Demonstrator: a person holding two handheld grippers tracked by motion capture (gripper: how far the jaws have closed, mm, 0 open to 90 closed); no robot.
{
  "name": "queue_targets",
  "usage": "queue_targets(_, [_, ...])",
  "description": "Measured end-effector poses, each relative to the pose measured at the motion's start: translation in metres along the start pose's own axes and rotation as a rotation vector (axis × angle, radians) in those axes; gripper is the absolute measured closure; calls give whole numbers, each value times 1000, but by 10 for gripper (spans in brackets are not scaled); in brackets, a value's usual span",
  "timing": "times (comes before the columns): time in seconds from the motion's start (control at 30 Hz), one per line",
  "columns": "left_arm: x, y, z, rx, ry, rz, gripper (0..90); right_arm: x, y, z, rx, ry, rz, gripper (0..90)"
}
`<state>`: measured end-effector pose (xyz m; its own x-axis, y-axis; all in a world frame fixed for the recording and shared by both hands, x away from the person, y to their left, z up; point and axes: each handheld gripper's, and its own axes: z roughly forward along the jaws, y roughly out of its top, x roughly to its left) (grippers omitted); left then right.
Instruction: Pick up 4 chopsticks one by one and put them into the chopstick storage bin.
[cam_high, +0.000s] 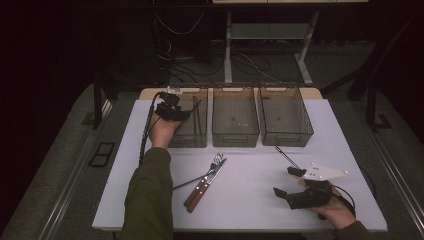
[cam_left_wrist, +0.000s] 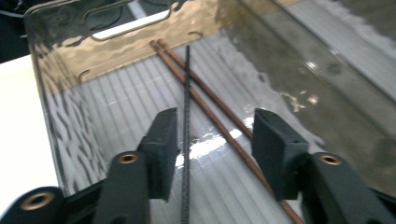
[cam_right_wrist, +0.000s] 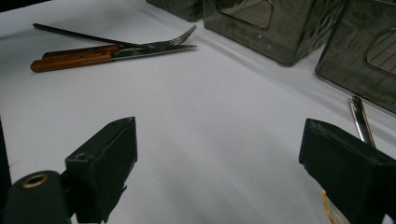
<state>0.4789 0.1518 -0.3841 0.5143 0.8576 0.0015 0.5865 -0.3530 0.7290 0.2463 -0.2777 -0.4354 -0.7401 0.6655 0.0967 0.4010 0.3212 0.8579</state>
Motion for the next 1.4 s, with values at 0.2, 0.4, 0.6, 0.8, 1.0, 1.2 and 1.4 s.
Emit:
queue_targets(0.2, [1, 2, -12, -44, -46, 6, 383, 1, 0, -2, -4, 7, 3, 117])
queue_targets(0.4, [-5, 4, -21, -64, -108, -4, 290, 1, 1, -2, -5, 7, 2, 117])
queue_targets(0.6, [-21, 3, -36, -105, -146, 42, 230, 1, 1, -2, -4, 8, 4, 117])
queue_targets(0.8, [-38, -1, -52, -108, -205, 104, 140, 1, 1, -1, -2, 11, 6, 117])
queue_targets(1.0, [-52, -11, -64, -102, -248, 156, 62, 0, 1, -1, -7, 11, 11, 117])
queue_targets(1.2, [-54, -28, -75, -121, -271, 146, 0, -1, 0, -1, -6, 13, 16, 117])
queue_targets(1.4, [-55, -50, -86, -149, -292, 141, 0, -1, 0, 1, 2, 11, 19, 117])
